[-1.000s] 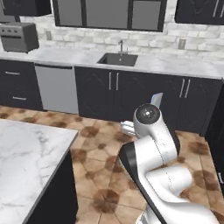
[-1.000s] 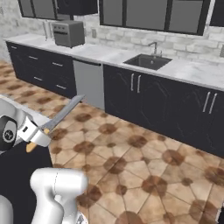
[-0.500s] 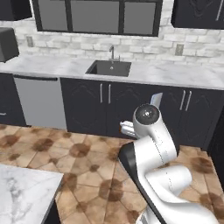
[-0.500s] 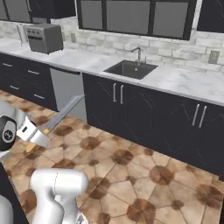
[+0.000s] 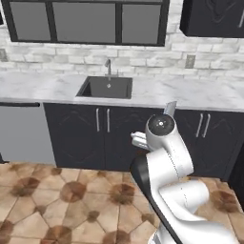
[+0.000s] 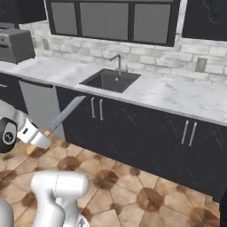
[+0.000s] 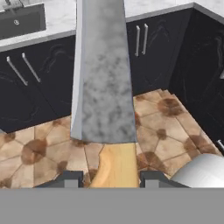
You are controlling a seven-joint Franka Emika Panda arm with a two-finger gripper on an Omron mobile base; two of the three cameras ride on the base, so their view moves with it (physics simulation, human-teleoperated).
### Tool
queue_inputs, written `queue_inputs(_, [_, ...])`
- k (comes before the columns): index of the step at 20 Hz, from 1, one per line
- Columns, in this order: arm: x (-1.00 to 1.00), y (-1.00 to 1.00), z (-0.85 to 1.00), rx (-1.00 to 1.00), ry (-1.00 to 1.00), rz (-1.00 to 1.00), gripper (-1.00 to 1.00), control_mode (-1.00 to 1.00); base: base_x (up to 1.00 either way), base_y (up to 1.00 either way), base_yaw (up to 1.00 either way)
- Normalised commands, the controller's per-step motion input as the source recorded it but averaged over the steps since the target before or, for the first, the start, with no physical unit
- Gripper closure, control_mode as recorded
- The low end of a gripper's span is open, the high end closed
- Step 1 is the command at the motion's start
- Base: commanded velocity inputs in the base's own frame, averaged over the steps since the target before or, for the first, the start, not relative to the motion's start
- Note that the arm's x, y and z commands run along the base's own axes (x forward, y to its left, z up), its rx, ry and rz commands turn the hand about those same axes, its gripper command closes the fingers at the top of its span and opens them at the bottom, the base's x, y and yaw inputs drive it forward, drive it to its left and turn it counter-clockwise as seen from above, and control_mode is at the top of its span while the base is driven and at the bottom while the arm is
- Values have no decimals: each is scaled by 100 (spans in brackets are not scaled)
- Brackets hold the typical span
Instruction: Move the cutting board and knife to the sink. Then move spray from the cabinet to the counter.
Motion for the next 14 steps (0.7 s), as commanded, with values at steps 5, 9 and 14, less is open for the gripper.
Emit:
queue_inputs(5, [0,0,0,0,0,0,100,100,100,84,-45])
queue_inputs(9, [0,0,0,0,0,0,100,100,100,100,-51])
queue_inputs(14, [0,0,0,0,0,0,100,100,100,100,-45])
